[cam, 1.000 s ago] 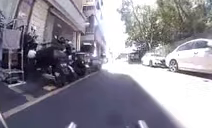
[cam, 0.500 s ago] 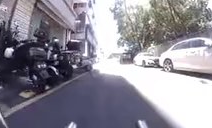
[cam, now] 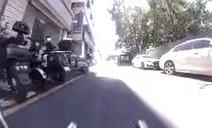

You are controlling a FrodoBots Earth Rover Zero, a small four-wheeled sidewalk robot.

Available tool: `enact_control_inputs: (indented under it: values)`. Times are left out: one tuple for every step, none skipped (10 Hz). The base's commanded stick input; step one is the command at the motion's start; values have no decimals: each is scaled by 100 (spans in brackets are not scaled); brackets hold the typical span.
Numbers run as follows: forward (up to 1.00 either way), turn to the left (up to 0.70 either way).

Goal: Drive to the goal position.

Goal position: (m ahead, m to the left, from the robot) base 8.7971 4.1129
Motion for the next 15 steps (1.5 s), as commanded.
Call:
enact_control_inputs:
  values:
    - [70, 0]
    - [70, 0]
    - [70, 0]
    - [70, 0]
    - [70, 0]
    - [70, 0]
    - [70, 0]
    - [70, 0]
    - [70, 0]
    - [70, 0]
    - [70, 0]
    - [70, 0]
    - [70, 0]
    - [70, 0]
    - [70, 0]
